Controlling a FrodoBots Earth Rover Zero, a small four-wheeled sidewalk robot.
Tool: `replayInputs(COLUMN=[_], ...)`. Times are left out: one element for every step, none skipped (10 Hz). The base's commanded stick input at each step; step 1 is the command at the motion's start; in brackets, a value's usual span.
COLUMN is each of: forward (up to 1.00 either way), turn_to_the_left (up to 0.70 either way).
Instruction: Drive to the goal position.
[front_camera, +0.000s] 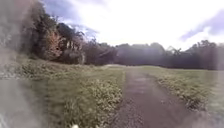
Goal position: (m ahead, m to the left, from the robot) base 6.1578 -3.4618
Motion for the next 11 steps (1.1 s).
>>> replayInputs(forward=[0.7, 0.7, 0.7, 0.7, 0.7, 0.7, 0.7, 0.7, 0.7, 0.7, 0.7], turn_to_the_left=[-0.35, -0.35, -0.35, -0.27, -0.05, 0.0, 0.0, 0.0, 0.0, 0.0, 0.0])
